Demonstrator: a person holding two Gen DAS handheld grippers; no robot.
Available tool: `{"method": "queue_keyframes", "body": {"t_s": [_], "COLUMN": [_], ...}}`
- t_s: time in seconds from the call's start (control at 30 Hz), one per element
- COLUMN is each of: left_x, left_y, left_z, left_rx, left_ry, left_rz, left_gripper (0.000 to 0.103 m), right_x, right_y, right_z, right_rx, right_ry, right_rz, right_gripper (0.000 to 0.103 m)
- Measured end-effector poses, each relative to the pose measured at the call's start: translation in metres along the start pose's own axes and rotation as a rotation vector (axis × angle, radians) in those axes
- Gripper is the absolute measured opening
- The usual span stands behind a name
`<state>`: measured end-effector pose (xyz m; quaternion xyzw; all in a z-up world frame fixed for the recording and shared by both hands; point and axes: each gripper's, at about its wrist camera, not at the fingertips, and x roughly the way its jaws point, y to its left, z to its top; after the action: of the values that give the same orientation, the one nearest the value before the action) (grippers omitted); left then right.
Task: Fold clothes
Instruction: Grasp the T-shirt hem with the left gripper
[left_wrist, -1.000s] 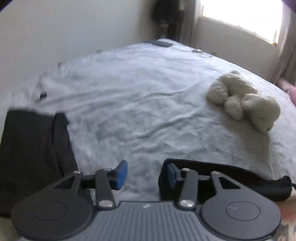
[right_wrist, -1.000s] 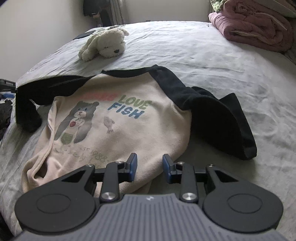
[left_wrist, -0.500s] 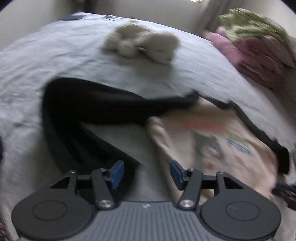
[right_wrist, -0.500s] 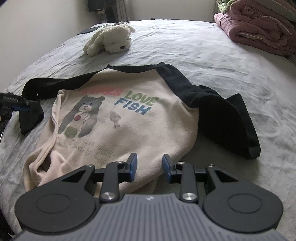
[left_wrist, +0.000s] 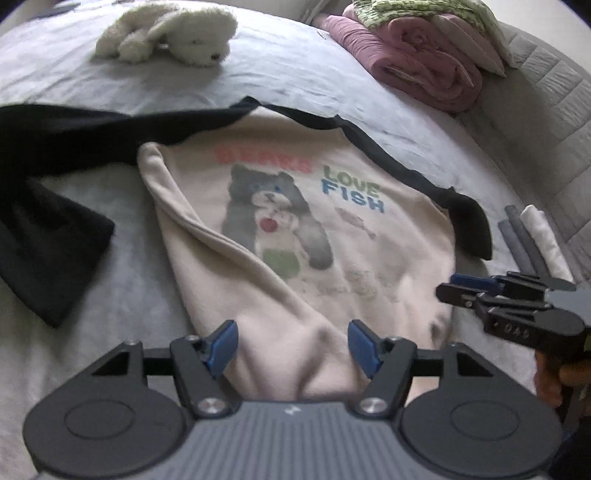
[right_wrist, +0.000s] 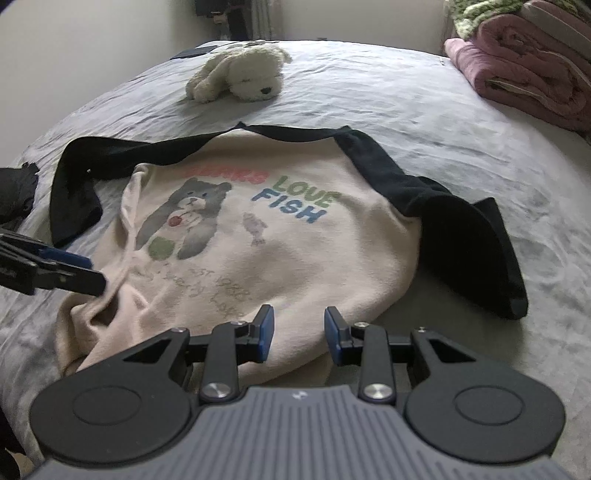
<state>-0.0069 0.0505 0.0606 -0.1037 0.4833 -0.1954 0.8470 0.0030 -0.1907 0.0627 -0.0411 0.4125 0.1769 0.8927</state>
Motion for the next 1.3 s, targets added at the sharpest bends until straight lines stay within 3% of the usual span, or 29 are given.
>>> {"method": "queue_keyframes", "body": {"t_s": [0.13,0.2,0.33,0.53,0.63,1.0,1.3], "left_x": [-0.004,0.000,0.011,0.004,0.001,-0.005,-0.024], "left_y": [-0.006,-0.011,-0.021,-0.022,-0.022,-0.019,-0.020], "left_z": [-0.002,-0.006,-0.012,-0.013,-0.014,-0.015,-0.020], "left_rx": [0.008,0.029,0.086,0.115,0.118,0.144,0.154], "left_ry": [-0.013,-0.007,0.003,-0.028,-0.038,-0.070,-0.130], "left_rz": [-0.025,0.006,0.093,0.136,0.147,0.198,0.235], "left_gripper": [0.065,0.065,0.041,0.022,0.018,0.015,0.015], "right_x": [-0.001,-0.001,-0.001,-0.001,0.000,0.005,-0.013], "right_y": [0.006,0.005,0.009,0.010,0.011,0.016,0.021], "right_z": [0.000,0.001,0.000,0.000,-0.001,-0.004,-0.014], "right_rx": [-0.015,-0.010,-0.012,-0.016,-0.016,-0.040,0.011], "right_ry": [-0.006,-0.005,-0.006,-0.004,-0.001,0.017,-0.042], "right_rz": [0.006,0.006,0.009,0.007,0.007,0.001,0.001], "right_gripper": [0.034,0.034,0.034,0.034,0.034,0.034,0.034]}}
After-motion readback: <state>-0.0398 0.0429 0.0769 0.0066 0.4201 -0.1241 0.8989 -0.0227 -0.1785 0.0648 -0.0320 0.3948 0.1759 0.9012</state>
